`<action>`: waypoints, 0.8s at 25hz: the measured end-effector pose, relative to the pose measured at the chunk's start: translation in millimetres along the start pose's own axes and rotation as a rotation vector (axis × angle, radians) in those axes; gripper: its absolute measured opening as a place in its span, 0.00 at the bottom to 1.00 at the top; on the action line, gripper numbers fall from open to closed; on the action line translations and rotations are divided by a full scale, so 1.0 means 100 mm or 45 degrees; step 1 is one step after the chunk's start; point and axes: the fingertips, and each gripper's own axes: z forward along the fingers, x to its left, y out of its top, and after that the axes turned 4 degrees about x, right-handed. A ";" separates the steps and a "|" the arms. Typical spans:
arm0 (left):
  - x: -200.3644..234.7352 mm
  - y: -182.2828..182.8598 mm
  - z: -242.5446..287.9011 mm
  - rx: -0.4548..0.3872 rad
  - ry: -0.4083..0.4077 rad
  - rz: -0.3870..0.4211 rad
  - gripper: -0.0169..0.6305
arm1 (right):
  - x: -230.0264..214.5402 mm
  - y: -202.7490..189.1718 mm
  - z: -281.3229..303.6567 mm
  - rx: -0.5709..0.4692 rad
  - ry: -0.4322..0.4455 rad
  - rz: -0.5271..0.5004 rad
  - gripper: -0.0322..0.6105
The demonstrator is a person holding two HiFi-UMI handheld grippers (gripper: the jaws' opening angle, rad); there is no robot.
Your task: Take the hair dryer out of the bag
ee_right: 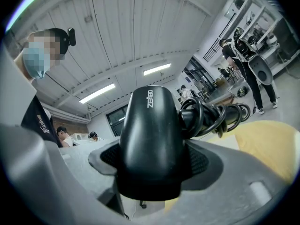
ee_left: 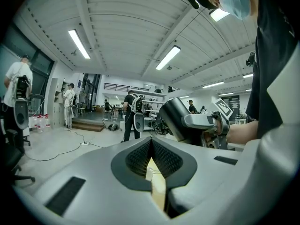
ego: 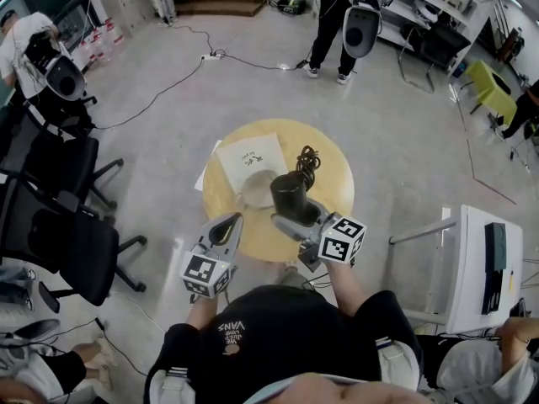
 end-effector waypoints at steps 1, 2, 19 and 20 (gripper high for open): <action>0.00 0.00 0.00 -0.001 -0.002 0.000 0.04 | 0.01 -0.01 0.00 0.000 0.001 0.004 0.60; -0.01 0.00 0.00 -0.001 -0.006 0.000 0.04 | 0.01 -0.01 -0.01 0.000 0.002 0.008 0.60; -0.11 0.03 0.04 0.018 -0.050 0.010 0.04 | 0.03 -0.03 -0.02 0.010 -0.004 0.023 0.60; -0.11 0.02 0.04 0.018 -0.051 0.009 0.04 | 0.02 -0.03 -0.01 0.012 -0.006 0.021 0.60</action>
